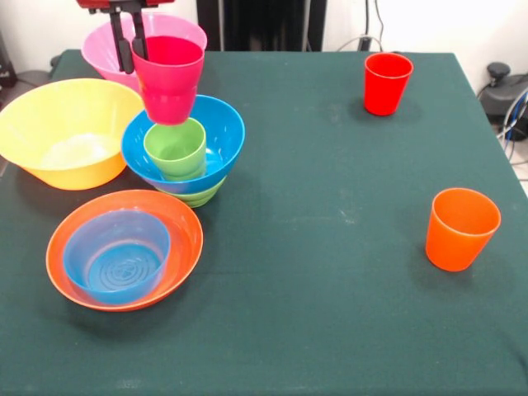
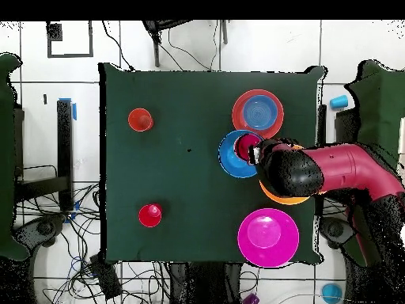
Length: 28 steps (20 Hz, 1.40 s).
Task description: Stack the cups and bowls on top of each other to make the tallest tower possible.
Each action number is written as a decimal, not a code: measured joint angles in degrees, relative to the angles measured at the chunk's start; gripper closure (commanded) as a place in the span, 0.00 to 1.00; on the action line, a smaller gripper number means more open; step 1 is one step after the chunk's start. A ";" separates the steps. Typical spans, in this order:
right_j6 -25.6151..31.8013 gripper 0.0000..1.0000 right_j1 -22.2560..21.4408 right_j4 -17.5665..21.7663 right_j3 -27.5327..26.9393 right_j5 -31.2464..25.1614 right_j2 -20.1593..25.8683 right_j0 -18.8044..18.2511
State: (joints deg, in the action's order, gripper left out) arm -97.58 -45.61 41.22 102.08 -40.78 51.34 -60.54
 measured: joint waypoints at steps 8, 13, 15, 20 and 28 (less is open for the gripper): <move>0.00 1.00 2.42 0.74 0.00 0.00 -1.33 -0.01; 0.00 1.00 3.44 0.89 -0.02 0.01 -1.70 0.01; 0.00 1.00 3.47 0.96 -0.02 0.01 -1.89 0.01; 0.00 1.00 3.37 1.07 -0.02 0.04 -2.02 0.03; 0.00 1.00 3.36 1.20 -0.02 0.77 -2.17 0.27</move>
State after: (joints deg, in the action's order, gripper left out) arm -97.58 -42.26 42.43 102.05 -40.01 49.17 -60.28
